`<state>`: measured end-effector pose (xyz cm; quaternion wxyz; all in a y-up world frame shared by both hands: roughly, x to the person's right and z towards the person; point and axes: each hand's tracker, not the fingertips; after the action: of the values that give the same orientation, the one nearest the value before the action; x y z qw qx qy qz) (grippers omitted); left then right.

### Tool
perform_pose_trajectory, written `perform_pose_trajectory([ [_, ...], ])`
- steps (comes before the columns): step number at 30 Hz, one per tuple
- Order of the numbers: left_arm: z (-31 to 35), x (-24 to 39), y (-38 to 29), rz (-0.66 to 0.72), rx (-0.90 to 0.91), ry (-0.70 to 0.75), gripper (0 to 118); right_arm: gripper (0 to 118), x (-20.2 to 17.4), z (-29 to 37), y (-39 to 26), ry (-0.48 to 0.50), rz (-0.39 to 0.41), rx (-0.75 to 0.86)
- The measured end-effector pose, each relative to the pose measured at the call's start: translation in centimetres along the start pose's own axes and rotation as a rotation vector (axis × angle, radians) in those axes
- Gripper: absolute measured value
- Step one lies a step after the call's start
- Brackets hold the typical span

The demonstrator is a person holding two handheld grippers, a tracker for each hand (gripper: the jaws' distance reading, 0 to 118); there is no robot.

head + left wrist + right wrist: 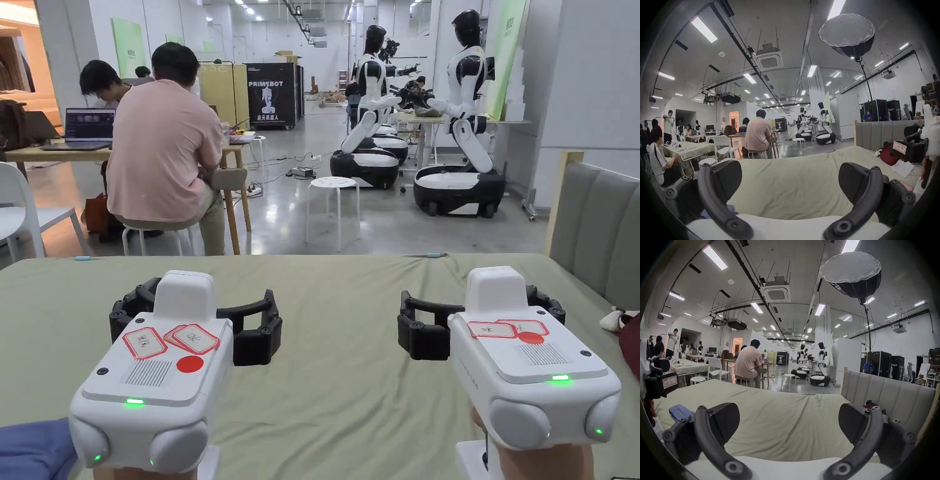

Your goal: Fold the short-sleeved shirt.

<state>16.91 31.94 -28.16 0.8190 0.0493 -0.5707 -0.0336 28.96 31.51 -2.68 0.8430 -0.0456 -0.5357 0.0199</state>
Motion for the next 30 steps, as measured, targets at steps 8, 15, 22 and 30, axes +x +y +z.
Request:
perform_pose_trajectory([
  [8, 0.4, -1.0, -0.6, 0.004, -0.012, 0.029, 118, 118, -0.3, 0.0, -0.2, 0.014, -0.027, -0.004],
  [15, 0.5, -1.7, -0.8, 0.017, -0.019, 0.05, 118, 118, -0.4, -0.1, -0.6, 0.031, -0.071, -0.013],
  [22, 0.6, -2.5, -1.2, 0.045, -0.025, 0.047, 118, 118, -0.8, 0.0, -0.3, 0.031, -0.07, -0.003],
  [30, 1.0, -3.6, -1.2, 0.051, -0.03, 0.05, 118, 118, 0.1, 0.2, -0.6, 0.035, -0.077, -0.004],
])
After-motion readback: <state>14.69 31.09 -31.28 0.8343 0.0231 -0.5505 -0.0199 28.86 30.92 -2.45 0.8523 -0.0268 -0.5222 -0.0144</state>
